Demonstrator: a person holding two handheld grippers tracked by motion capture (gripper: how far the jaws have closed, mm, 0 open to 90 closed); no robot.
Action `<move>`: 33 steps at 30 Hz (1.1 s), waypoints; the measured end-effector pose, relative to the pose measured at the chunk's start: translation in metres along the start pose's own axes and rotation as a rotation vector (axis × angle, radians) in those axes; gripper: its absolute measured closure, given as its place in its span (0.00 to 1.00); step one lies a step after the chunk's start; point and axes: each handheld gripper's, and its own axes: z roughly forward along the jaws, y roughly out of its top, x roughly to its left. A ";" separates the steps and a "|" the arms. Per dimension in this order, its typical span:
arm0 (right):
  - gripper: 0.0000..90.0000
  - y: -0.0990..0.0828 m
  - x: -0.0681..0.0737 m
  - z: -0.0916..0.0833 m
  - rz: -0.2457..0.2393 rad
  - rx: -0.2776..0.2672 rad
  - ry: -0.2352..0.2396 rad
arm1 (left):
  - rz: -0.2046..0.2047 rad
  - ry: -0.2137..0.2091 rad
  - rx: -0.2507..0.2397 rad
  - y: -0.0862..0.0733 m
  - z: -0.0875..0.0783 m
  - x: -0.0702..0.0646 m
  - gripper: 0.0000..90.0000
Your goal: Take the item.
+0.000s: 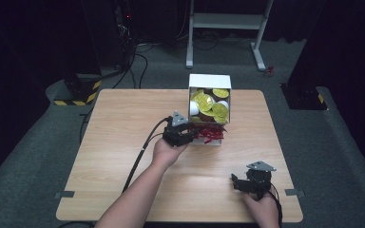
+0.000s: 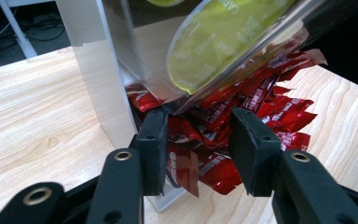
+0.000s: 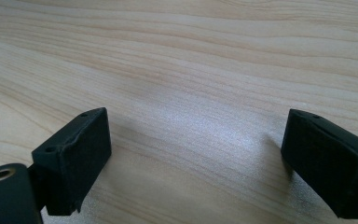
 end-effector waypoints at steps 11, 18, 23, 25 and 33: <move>0.09 0.000 0.000 0.000 0.000 0.000 0.000 | -0.004 -0.003 -0.007 -0.002 -0.005 0.003 0.77; 0.09 0.000 0.000 0.000 0.000 0.000 0.000 | -0.014 0.008 -0.004 -0.003 -0.006 0.004 0.81; 0.09 0.000 0.000 0.000 0.000 0.000 0.000 | -0.002 0.028 0.010 -0.003 -0.002 0.000 0.77; 0.09 0.000 0.000 0.000 0.000 0.001 0.003 | -0.016 0.028 0.008 -0.004 -0.001 -0.001 0.78; 0.09 0.000 0.000 0.000 -0.002 0.001 0.005 | -0.016 0.035 0.003 -0.006 -0.001 0.001 0.93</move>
